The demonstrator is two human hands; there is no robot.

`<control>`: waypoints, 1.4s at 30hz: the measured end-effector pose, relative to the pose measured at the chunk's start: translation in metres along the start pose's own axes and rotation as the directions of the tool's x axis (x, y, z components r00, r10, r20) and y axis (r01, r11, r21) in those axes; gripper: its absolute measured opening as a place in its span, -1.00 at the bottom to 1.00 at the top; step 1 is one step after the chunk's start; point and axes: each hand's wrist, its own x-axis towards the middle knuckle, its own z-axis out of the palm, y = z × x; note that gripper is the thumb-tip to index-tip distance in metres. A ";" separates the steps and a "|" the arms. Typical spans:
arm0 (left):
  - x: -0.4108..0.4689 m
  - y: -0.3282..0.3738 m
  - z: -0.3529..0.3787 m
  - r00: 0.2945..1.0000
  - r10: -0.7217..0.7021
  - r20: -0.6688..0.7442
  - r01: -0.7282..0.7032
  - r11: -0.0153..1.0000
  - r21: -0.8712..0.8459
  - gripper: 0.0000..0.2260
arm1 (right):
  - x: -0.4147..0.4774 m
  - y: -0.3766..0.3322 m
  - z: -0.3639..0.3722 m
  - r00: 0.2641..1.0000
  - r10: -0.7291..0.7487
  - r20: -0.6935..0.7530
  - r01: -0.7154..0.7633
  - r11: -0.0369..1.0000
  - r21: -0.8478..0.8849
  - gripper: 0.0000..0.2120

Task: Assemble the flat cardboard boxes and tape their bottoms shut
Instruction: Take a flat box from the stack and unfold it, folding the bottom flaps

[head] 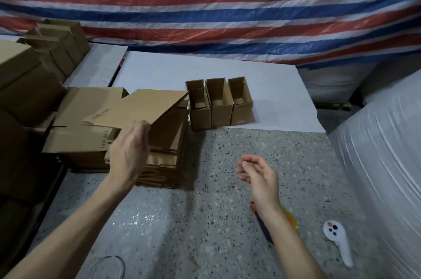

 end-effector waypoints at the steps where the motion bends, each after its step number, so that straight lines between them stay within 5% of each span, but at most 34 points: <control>1: 0.005 0.004 -0.012 0.997 -0.037 -0.063 0.034 0.998 -0.052 -0.93 | 0.001 -0.001 0.001 1.000 -0.011 -0.002 0.011 1.000 0.004 -0.87; 4: 0.015 0.017 -0.049 0.976 -0.124 -0.179 0.068 0.954 -0.291 -0.91 | 0.001 -0.003 0.004 0.998 -0.061 -0.002 0.061 0.998 0.000 -0.83; 8: 0.001 0.044 -0.094 0.972 -0.152 -0.176 0.058 0.891 -0.450 -0.90 | 0.008 -0.004 0.004 0.995 -0.088 0.054 0.092 0.994 -0.065 -0.44; 14: -0.046 0.071 -0.105 0.999 -0.025 -0.022 0.010 0.848 -0.530 -0.88 | 0.024 -0.006 0.035 0.954 0.216 0.206 -0.260 0.941 0.215 -0.24; 19: -0.064 0.084 -0.107 0.996 0.057 0.063 0.004 0.708 -0.706 -0.93 | 0.026 0.001 0.001 0.970 0.239 0.045 -0.243 0.963 0.118 -0.44; 25: -0.072 0.092 -0.076 0.961 0.061 0.270 0.249 0.237 -0.939 -0.64 | 0.016 0.014 -0.056 0.981 0.196 -0.005 -0.179 0.906 0.384 -0.56; 28: -0.083 0.090 -0.031 0.949 -0.165 0.270 0.312 0.348 -0.884 -0.77 | 0.011 0.028 -0.061 0.975 0.180 -0.128 -0.106 0.889 0.446 -0.63; 32: -0.114 0.062 0.043 0.825 -0.368 0.428 0.530 0.242 -0.813 -0.87 | 0.013 0.069 -0.063 0.938 0.164 -0.307 -0.144 0.986 0.086 -0.70; 35: -0.146 0.038 0.091 0.599 -0.480 0.640 0.743 0.035 -0.669 -0.89 | 0.007 0.105 -0.061 0.953 0.288 -0.097 -0.303 0.925 -0.229 -0.92; 37: -0.160 0.028 0.111 0.468 -0.538 0.701 0.808 -0.061 -0.586 -0.90 | 0.005 0.123 -0.059 0.953 0.300 0.041 -0.262 0.886 -0.383 -0.68; 42: -0.172 0.028 0.121 0.338 -0.560 0.757 0.913 0.001 -0.408 -0.67 | -0.005 0.135 -0.046 0.988 0.153 0.022 -0.113 0.810 -0.576 -0.47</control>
